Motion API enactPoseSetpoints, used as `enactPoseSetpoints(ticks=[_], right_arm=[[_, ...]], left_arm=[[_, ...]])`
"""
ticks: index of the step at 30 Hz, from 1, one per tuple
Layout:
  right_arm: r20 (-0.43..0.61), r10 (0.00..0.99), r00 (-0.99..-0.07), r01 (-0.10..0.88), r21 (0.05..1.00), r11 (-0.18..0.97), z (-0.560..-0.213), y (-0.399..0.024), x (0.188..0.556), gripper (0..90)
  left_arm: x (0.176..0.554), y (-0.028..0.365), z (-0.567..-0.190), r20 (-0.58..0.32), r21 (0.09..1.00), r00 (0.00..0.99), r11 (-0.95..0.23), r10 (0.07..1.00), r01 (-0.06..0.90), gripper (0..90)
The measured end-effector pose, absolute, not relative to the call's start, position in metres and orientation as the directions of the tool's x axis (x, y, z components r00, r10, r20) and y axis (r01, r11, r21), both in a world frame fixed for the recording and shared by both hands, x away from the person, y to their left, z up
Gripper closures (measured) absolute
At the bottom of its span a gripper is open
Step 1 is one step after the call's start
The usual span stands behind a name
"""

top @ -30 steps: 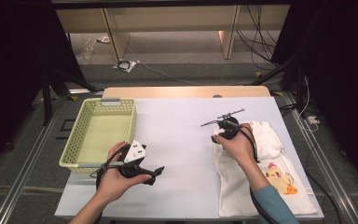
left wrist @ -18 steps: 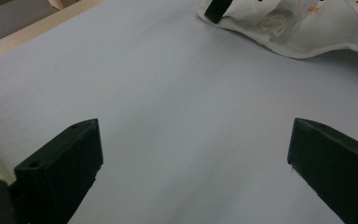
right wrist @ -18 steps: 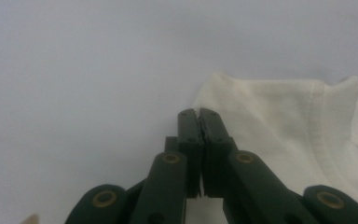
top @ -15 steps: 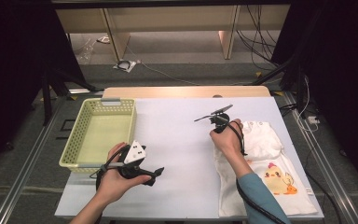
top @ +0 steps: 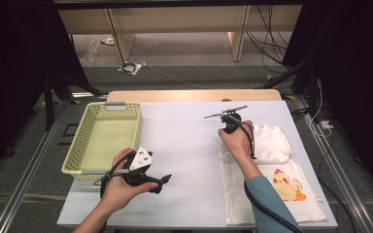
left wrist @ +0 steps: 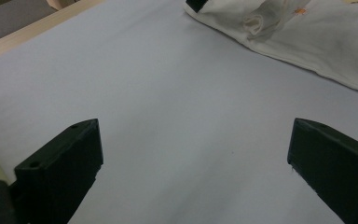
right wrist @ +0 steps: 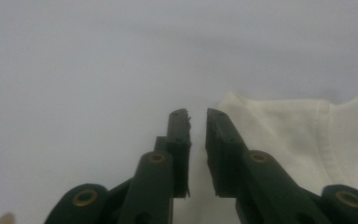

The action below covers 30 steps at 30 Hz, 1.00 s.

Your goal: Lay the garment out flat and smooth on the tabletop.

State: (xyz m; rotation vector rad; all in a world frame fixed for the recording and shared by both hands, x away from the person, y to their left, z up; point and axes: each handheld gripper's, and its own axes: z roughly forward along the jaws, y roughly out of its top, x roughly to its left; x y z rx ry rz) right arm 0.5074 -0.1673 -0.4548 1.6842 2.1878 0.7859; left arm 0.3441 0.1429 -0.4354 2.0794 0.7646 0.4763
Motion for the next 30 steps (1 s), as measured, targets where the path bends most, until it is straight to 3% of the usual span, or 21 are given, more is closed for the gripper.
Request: enactPoseSetpoints(ticks=[7, 15, 22, 30], right_arm=[[0.072, 0.912, -0.405, 0.712, 0.65, 0.265, -0.429, -0.189, 0.474, 61.8], [0.074, 0.889, -0.452, 0.637, 0.725, 0.263, -0.429, -0.247, 0.424, 53.9], [0.094, 0.89, -0.446, 0.626, 0.743, 0.236, -0.441, -0.275, 0.392, 50.8], [0.088, 0.904, -0.418, 0.629, 0.746, 0.219, -0.44, -0.285, 0.382, 48.0]], left_arm=[[0.345, 0.145, -0.435, 0.046, 0.834, 0.735, -0.431, 0.676, 0.344, 4.7], [0.346, 0.149, -0.433, 0.03, 0.862, 0.72, -0.382, 0.694, 0.332, 6.6], [0.347, 0.15, -0.432, 0.023, 0.874, 0.713, -0.361, 0.701, 0.327, 7.0], [0.347, 0.15, -0.431, 0.027, 0.874, 0.712, -0.362, 0.701, 0.323, 7.6]])
